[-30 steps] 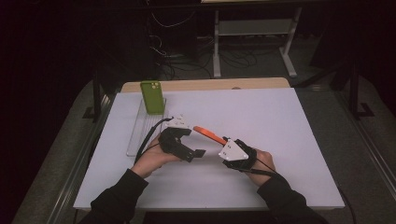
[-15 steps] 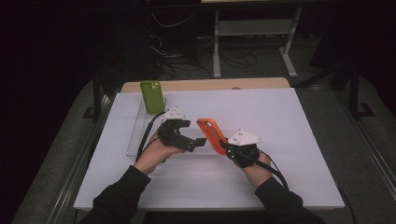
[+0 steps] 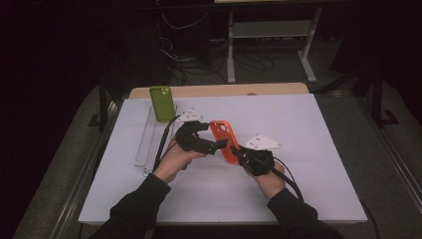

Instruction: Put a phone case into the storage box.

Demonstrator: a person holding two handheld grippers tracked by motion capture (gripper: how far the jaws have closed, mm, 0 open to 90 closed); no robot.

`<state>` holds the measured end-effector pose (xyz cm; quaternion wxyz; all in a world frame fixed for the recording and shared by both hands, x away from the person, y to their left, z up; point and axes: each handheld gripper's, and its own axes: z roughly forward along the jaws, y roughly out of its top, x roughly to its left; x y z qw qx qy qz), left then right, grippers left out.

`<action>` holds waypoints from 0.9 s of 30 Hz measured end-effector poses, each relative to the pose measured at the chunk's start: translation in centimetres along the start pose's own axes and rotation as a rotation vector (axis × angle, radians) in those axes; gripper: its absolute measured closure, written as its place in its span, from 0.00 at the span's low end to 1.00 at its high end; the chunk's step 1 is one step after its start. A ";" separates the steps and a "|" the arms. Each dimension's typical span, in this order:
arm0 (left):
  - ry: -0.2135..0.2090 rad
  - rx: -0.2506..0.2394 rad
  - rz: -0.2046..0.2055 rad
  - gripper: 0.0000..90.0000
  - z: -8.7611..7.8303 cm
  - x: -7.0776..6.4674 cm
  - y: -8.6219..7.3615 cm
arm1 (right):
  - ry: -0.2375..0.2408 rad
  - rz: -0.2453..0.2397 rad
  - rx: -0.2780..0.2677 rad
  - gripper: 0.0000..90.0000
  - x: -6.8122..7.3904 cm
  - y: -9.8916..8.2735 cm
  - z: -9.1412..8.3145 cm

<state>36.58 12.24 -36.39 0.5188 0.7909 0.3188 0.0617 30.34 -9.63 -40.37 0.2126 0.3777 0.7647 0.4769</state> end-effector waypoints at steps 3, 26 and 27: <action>-0.004 -0.009 0.005 0.00 0.3 0.0 0.1 | 0.003 -0.006 -0.006 0.90 0.0 0.1 0.0; 0.007 -0.049 -0.044 0.00 1.3 -0.6 0.1 | -0.005 -0.039 0.007 0.90 1.5 -0.1 0.7; 0.008 -0.051 -0.046 0.00 1.3 -0.7 0.1 | -0.007 -0.047 0.010 0.90 1.5 -0.1 0.7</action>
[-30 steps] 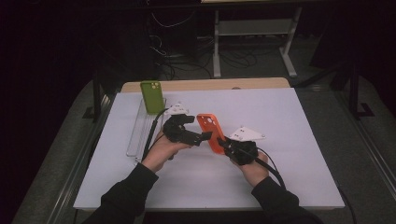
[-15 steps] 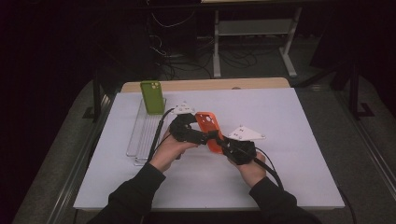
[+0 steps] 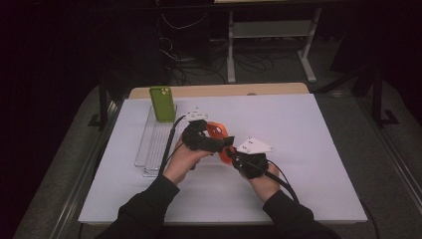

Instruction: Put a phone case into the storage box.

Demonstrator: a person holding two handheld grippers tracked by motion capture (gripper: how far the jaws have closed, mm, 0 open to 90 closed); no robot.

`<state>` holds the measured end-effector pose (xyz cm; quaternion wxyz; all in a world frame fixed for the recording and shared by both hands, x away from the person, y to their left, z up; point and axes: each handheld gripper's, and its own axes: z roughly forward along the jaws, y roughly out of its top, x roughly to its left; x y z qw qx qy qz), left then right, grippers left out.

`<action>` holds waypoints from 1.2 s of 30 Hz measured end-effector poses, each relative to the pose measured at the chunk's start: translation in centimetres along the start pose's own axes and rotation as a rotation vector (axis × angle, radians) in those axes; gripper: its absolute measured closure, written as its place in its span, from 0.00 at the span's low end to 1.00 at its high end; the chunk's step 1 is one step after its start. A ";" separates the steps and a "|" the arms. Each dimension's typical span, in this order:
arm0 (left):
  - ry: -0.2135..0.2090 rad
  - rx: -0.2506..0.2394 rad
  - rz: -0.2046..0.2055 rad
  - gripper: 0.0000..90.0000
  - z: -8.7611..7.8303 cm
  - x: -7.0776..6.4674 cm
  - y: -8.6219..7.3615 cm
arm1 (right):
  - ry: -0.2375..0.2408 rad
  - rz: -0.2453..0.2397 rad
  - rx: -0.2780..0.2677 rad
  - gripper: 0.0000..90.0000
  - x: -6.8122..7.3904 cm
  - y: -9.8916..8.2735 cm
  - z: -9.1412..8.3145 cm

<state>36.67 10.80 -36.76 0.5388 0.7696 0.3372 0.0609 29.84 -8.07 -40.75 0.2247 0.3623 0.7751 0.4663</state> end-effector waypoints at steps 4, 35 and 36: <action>0.023 -0.030 -0.008 0.11 -0.3 -0.2 0.0 | -0.005 0.001 0.003 0.90 0.1 -0.1 0.1; 0.137 -0.067 0.078 0.17 -2.8 2.3 4.7 | 0.054 0.023 0.094 0.19 -3.4 -1.7 -2.4; 0.150 -0.071 0.082 0.17 -3.2 2.7 5.1 | 0.050 0.028 0.095 0.15 -3.8 -1.9 -2.6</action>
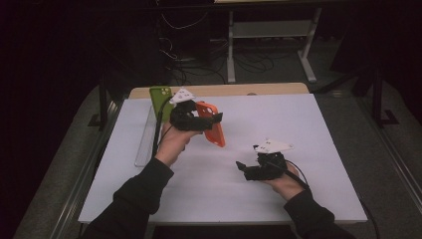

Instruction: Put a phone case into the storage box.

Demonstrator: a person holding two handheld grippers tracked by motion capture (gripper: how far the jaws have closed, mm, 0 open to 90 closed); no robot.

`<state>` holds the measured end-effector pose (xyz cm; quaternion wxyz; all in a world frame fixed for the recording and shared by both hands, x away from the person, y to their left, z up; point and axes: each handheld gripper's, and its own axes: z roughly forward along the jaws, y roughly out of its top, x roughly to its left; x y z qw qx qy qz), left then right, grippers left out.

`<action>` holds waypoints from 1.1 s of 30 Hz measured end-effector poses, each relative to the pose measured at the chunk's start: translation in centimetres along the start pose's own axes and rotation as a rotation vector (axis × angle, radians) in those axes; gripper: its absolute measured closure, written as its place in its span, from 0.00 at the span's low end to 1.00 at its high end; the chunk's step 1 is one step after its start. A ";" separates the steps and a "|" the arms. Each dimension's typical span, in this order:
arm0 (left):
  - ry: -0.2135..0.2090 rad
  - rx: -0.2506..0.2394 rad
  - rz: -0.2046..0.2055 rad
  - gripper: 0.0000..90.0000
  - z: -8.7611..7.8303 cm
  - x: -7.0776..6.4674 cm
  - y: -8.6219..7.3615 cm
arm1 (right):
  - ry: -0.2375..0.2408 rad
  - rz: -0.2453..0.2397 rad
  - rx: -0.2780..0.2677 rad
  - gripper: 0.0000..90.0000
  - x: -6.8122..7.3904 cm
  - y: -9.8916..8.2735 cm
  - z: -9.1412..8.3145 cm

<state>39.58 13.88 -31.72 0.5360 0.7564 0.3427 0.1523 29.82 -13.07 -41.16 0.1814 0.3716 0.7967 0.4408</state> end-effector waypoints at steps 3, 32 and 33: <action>0.037 -0.019 -0.002 0.17 -0.9 1.3 1.3 | -0.018 0.031 0.002 0.05 -1.2 -0.7 -0.5; 0.479 -0.008 -0.035 0.17 -3.9 12.3 3.5 | -0.053 0.020 0.022 0.00 -4.7 -4.9 -4.2; 0.489 0.002 -0.041 0.17 -3.7 12.6 3.4 | -0.052 0.020 0.021 0.00 -4.7 -4.9 -4.2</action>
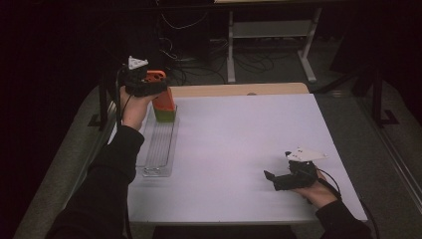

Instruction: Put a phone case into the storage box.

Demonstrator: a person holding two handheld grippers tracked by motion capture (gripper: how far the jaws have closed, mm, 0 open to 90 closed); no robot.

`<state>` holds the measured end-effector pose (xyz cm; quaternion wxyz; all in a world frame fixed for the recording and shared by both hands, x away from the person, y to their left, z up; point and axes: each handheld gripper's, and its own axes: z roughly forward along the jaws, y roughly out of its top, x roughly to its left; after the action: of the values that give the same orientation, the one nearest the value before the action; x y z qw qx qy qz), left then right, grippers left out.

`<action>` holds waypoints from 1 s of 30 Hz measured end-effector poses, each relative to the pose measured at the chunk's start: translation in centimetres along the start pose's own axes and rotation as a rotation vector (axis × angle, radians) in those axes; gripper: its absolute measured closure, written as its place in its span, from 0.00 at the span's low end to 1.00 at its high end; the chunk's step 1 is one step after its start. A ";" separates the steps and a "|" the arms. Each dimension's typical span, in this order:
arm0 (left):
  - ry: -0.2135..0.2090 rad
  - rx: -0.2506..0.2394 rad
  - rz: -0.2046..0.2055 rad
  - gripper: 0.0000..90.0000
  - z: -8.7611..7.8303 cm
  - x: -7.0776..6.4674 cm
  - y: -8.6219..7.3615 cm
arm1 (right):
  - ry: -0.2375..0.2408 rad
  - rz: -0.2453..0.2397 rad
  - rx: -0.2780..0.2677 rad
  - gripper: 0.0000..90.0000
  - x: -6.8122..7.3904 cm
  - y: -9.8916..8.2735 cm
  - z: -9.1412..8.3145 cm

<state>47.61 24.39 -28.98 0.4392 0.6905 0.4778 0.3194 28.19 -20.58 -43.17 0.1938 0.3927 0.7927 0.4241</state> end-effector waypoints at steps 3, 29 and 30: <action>0.038 0.035 -0.006 0.17 1.0 0.0 -0.7 | 0.002 -0.004 0.008 0.00 0.2 0.0 0.0; 0.156 0.187 -0.012 0.14 5.2 0.1 -6.0 | -0.003 -0.009 -0.014 0.00 0.1 0.0 -0.3; 0.151 0.189 -0.021 0.12 5.2 0.2 -6.0 | -0.005 -0.012 -0.015 0.00 0.0 0.0 -0.3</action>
<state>49.86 23.93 -36.59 0.3384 0.6975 0.5449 0.3195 27.99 -20.69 -43.00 0.2012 0.3876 0.7914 0.4278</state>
